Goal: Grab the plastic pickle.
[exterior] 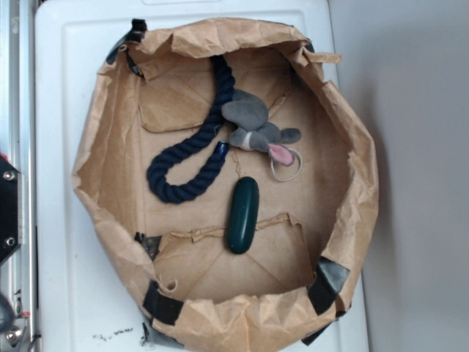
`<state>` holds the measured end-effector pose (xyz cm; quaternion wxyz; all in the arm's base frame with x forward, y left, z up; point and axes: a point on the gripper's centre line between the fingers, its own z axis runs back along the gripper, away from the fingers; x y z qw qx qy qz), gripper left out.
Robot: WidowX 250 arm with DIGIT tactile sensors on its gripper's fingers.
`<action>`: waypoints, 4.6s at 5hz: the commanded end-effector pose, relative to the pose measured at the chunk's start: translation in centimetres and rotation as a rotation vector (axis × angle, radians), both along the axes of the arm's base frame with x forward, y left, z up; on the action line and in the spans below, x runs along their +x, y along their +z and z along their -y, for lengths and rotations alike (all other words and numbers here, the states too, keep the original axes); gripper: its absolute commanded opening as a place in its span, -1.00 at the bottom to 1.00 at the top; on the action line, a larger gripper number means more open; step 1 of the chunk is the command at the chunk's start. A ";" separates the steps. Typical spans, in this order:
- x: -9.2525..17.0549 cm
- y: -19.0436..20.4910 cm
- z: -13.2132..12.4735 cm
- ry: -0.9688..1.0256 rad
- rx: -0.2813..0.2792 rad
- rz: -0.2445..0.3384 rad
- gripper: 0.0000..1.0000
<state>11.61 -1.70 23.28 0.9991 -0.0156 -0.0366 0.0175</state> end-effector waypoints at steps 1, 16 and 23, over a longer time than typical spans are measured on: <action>1.1 0.8 2.5 0.049 -0.020 0.022 1.00; 13.0 -5.5 0.5 -0.230 -0.020 0.140 1.00; 14.3 -14.6 2.3 0.000 0.017 0.120 1.00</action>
